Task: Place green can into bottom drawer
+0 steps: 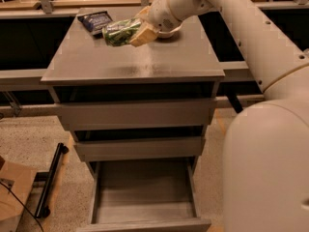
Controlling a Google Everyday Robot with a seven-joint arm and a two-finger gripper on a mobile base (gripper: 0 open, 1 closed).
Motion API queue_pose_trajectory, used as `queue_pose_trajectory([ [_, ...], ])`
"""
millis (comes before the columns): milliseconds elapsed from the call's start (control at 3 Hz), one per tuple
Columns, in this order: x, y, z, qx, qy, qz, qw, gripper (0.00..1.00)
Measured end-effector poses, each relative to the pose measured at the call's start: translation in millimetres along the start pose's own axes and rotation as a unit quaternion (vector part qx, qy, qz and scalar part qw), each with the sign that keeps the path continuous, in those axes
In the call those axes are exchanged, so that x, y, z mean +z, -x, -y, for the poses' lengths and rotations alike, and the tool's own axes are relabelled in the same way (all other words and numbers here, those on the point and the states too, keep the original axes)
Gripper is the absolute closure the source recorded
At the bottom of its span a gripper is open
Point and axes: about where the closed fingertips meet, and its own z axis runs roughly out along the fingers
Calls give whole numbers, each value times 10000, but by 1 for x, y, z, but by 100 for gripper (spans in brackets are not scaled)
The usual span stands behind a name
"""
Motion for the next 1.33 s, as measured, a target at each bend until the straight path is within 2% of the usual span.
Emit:
queue_pose_trajectory([
  [333,-16,-3,-32,-28,-62,-197,9998,100],
  [667,-35,-7,-66,169,-257,-283,9991,100],
  [1000,-52,-28,-118,795,-181,-374,9960,100],
  [1333,-36,-57,-154,996,147,-580,9932,100],
])
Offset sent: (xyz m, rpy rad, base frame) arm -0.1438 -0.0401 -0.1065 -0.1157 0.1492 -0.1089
